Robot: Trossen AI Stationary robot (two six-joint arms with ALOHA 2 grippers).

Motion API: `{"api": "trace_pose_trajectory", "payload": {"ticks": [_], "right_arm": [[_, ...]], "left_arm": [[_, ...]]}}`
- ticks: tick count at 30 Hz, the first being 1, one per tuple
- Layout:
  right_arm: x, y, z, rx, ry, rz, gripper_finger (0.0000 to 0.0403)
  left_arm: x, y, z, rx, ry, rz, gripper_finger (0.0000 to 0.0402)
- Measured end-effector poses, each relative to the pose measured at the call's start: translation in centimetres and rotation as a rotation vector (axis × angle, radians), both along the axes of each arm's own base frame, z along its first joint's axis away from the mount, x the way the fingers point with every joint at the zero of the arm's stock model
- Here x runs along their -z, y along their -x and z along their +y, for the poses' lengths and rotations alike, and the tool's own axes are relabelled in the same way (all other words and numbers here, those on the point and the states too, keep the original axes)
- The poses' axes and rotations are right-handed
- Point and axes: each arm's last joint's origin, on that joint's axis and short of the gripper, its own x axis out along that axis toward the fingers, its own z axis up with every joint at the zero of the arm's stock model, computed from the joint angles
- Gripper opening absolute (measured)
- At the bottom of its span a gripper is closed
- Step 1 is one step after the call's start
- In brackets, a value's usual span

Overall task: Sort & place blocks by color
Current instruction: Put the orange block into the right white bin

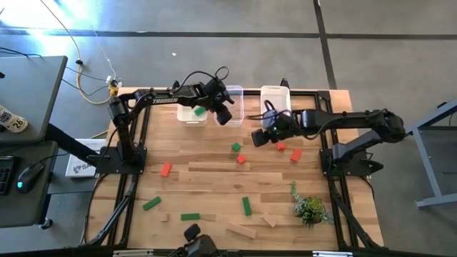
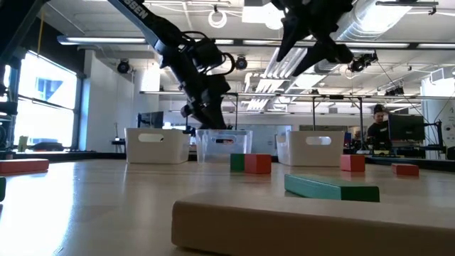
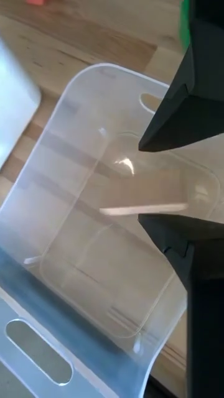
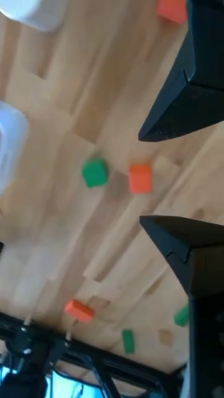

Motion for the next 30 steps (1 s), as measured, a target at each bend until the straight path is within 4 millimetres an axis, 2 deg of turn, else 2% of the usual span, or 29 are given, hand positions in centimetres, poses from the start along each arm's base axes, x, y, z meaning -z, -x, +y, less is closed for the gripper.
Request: {"api": "trace_pose_trajectory", "payload": {"ticks": [8, 16, 23, 30], "right_arm": [[0.5, 0.6, 2.3, 0.037, -0.034, 0.068, 0.019], [1.4, 2.8, 3.4, 0.15, 0.01, 0.279, 0.019], [1.8, 4.2, 2.9, 0.187, 0.061, 0.421, 0.019], [1.9, 4.8, 1.1, 0.191, 0.073, 0.507, 0.0195]], "left_arm": [[-0.4, 0.2, -0.2, 0.007, 0.005, 0.009, 0.0198], [-3.4, 1.1, -0.9, 0.044, -0.053, -0.045, 0.02], [-6.5, 2.6, -2.0, 0.047, -0.074, -0.07, 0.02], [-8.8, 4.3, -4.4, 0.075, -0.048, -0.037, 0.02]]}}
